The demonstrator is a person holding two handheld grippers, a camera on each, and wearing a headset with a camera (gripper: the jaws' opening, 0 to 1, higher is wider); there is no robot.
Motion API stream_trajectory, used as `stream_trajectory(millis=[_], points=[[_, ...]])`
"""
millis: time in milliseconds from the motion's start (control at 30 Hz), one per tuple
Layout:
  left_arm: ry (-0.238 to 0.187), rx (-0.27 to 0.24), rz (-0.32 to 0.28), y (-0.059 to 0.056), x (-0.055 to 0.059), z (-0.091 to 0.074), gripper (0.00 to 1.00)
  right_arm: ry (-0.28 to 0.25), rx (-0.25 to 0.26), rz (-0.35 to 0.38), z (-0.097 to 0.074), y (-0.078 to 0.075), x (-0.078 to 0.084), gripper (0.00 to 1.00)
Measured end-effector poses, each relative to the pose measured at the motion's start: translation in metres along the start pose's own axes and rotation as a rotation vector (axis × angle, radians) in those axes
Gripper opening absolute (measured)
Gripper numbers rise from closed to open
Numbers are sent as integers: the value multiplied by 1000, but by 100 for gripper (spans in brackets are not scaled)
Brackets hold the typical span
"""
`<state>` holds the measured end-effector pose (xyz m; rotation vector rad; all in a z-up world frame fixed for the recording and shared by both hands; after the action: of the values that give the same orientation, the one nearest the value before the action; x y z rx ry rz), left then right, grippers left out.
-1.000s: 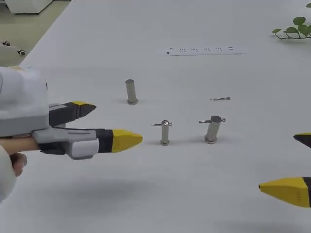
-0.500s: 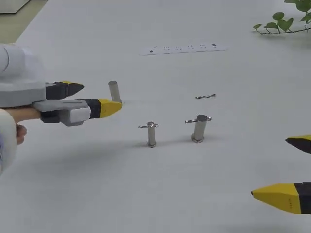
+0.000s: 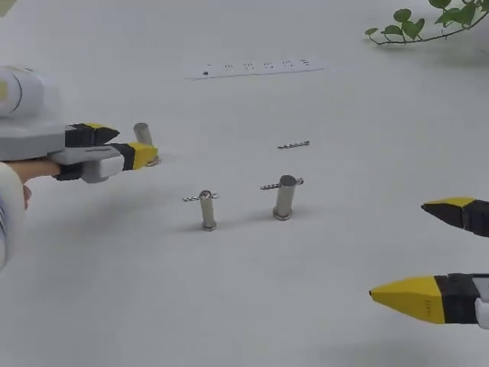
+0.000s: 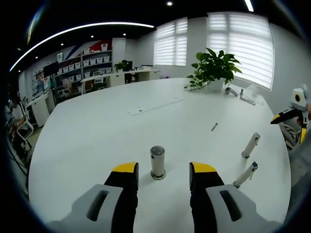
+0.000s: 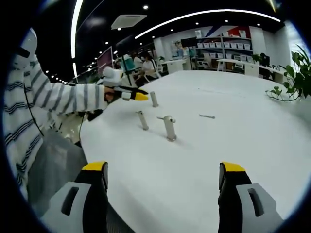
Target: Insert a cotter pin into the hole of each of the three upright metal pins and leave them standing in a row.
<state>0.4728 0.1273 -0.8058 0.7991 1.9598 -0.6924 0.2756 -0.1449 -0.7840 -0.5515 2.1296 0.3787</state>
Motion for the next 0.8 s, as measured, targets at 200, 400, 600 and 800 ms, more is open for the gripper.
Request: stream_trajectory(millis=[200, 400, 600, 800], points=[[14, -3, -2, 4, 7, 13, 33, -1, -1, 1, 0, 1, 2, 93], [30, -22, 27, 10, 11, 21, 27, 6, 1, 7, 2, 2, 6, 93], [15, -33, 47, 13, 8, 23, 22, 16, 2, 16, 3, 2, 9, 93], [5, -43, 34, 16, 6, 24, 15, 14, 6, 12, 1, 1, 8, 92]])
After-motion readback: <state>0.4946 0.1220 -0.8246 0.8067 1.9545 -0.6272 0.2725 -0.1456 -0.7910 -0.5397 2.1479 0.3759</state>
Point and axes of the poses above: the centre of the closed fingertips' face, and the gripper's own axes: z roughly forward along the fingers, y roughly to its left, x roughly out of its underside, the point moved 1 cm from there along -z, roughly backward along the fingers, and after that the axes turned 14 degrees about x, right-handed, at the moved point
